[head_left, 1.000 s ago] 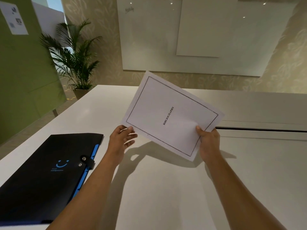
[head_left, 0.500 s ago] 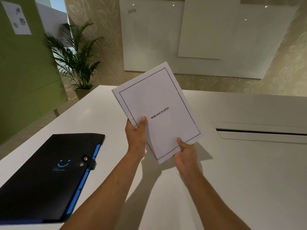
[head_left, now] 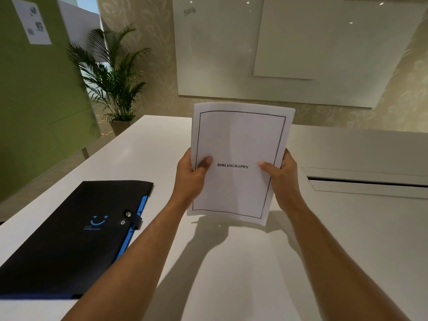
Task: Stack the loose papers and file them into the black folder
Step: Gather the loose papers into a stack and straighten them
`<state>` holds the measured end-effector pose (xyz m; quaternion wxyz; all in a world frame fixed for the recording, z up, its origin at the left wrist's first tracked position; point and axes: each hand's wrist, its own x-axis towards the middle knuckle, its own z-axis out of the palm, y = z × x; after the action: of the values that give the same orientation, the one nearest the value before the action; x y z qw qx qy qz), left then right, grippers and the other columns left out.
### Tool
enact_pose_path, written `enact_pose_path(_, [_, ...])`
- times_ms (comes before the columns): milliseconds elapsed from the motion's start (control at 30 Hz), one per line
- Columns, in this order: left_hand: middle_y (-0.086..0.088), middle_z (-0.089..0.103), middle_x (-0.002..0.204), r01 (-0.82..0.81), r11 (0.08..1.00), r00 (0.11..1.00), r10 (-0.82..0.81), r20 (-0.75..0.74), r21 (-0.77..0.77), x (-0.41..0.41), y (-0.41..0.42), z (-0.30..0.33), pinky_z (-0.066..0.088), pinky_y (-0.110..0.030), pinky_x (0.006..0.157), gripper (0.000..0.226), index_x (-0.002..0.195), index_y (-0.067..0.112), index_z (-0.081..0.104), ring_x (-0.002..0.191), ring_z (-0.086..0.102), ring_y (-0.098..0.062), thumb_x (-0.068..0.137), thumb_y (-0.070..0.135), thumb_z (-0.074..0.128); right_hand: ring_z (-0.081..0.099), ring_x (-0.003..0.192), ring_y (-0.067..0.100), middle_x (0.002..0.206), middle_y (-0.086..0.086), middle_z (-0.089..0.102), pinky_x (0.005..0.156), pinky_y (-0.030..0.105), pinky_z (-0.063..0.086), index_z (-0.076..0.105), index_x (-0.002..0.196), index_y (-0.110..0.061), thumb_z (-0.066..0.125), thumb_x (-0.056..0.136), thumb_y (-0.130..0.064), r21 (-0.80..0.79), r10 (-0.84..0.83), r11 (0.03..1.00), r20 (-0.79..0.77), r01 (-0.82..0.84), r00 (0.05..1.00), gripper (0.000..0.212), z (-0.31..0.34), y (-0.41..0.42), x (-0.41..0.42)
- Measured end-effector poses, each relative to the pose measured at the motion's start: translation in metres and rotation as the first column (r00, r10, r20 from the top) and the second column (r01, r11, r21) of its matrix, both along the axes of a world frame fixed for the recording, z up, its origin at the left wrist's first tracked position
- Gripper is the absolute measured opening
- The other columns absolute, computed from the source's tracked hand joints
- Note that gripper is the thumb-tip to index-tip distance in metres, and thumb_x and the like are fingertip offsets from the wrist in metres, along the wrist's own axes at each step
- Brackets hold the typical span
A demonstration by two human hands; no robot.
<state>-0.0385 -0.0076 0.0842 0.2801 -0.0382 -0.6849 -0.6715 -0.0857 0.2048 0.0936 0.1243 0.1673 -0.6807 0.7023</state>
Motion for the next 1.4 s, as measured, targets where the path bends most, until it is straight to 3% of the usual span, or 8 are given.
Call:
enact_pose_path(167, [0.013,0.069,0.102,-0.07,0.997,0.997,0.068,0.048,0.025,0.011,0.0,-0.037,0.058,-0.034,0.083,0.023,0.108,0.035,0.06,0.095,0.067,-0.007,0.092,0.019,0.062,0.068,0.094,0.013,0.108,0.003,0.068,0.079,0.029,0.058,0.056,0.115,-0.018,0.066,0.079,-0.006,0.021,-0.059,0.998,0.074,0.057,0.996,0.04,-0.046,-0.011,0.014])
enact_pose_path(433, [0.015,0.067,0.095,-0.107,0.994,0.992,0.106,0.06,0.006,0.015,0.002,-0.042,0.056,-0.025,0.077,0.028,0.096,0.041,0.057,0.087,0.065,-0.002,0.09,0.015,0.061,0.065,0.09,0.004,0.104,-0.008,0.066,0.069,0.012,0.052,0.051,0.117,-0.022,0.063,0.073,-0.018,0.023,-0.168,0.986,0.09,0.167,0.982,0.045,-0.056,-0.02,0.018])
enact_pose_path(600, [0.012,0.062,0.101,-0.123,0.989,0.949,0.142,0.282,-0.084,0.014,-0.007,-0.049,0.058,-0.029,0.066,0.03,0.113,0.029,0.045,0.086,0.064,-0.008,0.089,0.018,0.059,0.069,0.077,0.022,0.097,0.002,0.07,0.068,0.042,0.06,0.049,0.113,-0.026,0.057,0.067,-0.011,0.087,-0.19,0.982,0.351,0.17,0.917,0.049,-0.065,-0.019,0.014])
enact_pose_path(733, [-0.004,0.057,0.114,-0.062,0.97,0.841,0.178,0.511,-0.235,0.01,-0.019,-0.059,0.047,-0.029,0.072,0.049,0.136,0.015,0.036,0.091,0.058,-0.017,0.091,0.013,0.054,0.069,0.078,0.024,0.102,0.006,0.067,0.063,0.036,0.059,0.046,0.122,-0.021,0.056,0.072,-0.004,0.23,-0.175,0.971,0.508,0.063,0.843,0.054,-0.072,-0.02,0.014])
enact_pose_path(867, [-0.008,0.056,0.107,0.005,0.929,0.775,0.229,0.588,-0.369,0.014,-0.024,-0.073,0.047,-0.031,0.07,0.037,0.125,0.008,0.042,0.083,0.055,-0.018,0.09,0.011,0.052,0.059,0.073,0.016,0.095,0.0,0.06,0.052,0.026,0.045,0.043,0.131,-0.013,0.054,0.079,-0.002,0.341,-0.19,0.94,0.547,-0.01,0.815,0.055,-0.084,-0.024,0.021])
enact_pose_path(1133, [-0.015,0.06,0.106,-0.014,0.845,0.749,0.363,0.554,-0.534,0.032,-0.017,-0.096,0.054,-0.043,0.082,0.021,0.108,0.003,0.052,0.092,0.061,-0.028,0.089,0.011,0.056,0.057,0.071,0.014,0.082,-0.008,0.05,0.066,0.035,0.053,0.033,0.138,-0.012,0.05,0.076,-0.017,0.688,-0.349,0.726,0.37,-0.002,0.861,0.064,-0.099,-0.029,0.04])
enact_pose_path(1267, [-0.011,0.056,0.113,-0.024,0.744,0.726,0.472,0.5,-0.668,0.035,-0.015,-0.1,0.048,-0.032,0.077,0.028,0.113,0.006,0.052,0.098,0.056,-0.024,0.09,0.02,0.06,0.057,0.067,0.021,0.082,0.0,0.056,0.055,0.032,0.046,0.034,0.126,-0.017,0.045,0.067,-0.027,0.825,-0.373,0.566,0.271,-0.014,0.887,0.061,-0.1,-0.029,0.043])
enact_pose_path(1400, [-0.01,0.049,0.123,-0.093,0.618,0.713,0.589,0.381,-0.78,0.038,-0.014,-0.1,0.043,-0.034,0.084,0.045,0.123,0.009,0.051,0.108,0.049,-0.026,0.087,0.031,0.066,0.049,0.078,0.029,0.093,0.005,0.046,0.068,0.037,0.04,0.04,0.122,-0.014,0.053,0.071,-0.032,0.915,-0.379,0.401,0.199,-0.034,0.904,0.055,-0.096,-0.023,0.042])
